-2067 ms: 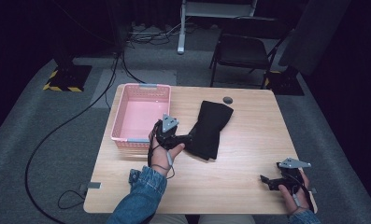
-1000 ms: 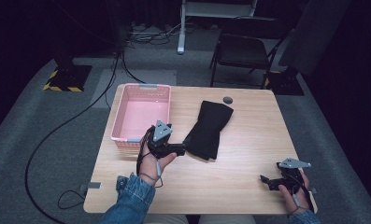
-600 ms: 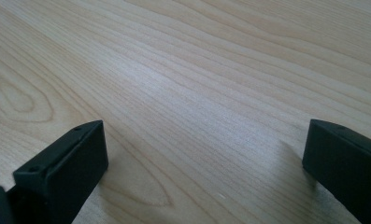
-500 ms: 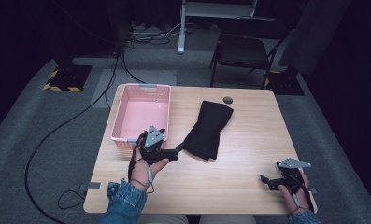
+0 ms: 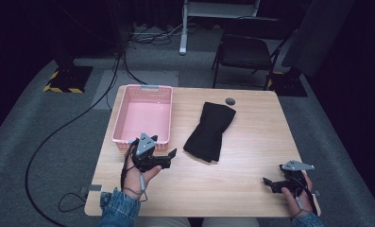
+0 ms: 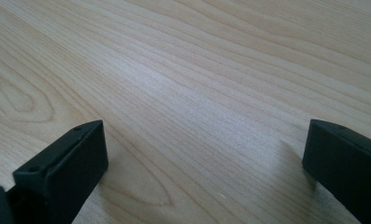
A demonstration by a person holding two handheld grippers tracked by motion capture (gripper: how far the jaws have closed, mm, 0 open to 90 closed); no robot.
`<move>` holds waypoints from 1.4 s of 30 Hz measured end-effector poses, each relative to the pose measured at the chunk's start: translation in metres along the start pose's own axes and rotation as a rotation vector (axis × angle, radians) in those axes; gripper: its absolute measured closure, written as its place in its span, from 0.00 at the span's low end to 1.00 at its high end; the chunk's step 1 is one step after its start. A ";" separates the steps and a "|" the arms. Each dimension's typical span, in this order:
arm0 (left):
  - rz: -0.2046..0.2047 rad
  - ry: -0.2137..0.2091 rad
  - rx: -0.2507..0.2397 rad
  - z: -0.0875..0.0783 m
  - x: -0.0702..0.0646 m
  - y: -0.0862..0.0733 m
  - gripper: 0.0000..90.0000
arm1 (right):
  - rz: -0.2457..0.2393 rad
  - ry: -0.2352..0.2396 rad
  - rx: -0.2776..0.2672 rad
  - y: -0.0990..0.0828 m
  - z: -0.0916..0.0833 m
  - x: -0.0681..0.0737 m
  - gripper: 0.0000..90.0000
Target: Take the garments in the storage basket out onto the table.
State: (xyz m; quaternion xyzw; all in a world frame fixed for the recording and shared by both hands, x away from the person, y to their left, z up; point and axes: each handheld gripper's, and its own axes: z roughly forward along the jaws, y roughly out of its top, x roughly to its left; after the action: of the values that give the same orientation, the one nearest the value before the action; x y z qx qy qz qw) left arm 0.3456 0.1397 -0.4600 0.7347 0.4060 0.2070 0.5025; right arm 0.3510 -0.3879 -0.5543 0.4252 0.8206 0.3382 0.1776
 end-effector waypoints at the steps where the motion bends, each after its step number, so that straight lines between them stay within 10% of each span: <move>1: 0.000 0.004 0.002 -0.001 0.001 -0.002 0.13 | 0.000 0.000 0.000 0.000 0.000 0.000 0.00; 42: -0.016 0.112 0.062 -0.027 0.035 -0.051 0.13 | 0.001 -0.001 0.000 0.000 0.000 0.000 0.00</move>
State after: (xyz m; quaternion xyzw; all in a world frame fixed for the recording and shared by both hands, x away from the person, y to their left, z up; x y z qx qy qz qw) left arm 0.3274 0.1918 -0.4992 0.7340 0.4456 0.2310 0.4575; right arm 0.3510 -0.3878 -0.5544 0.4256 0.8203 0.3382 0.1778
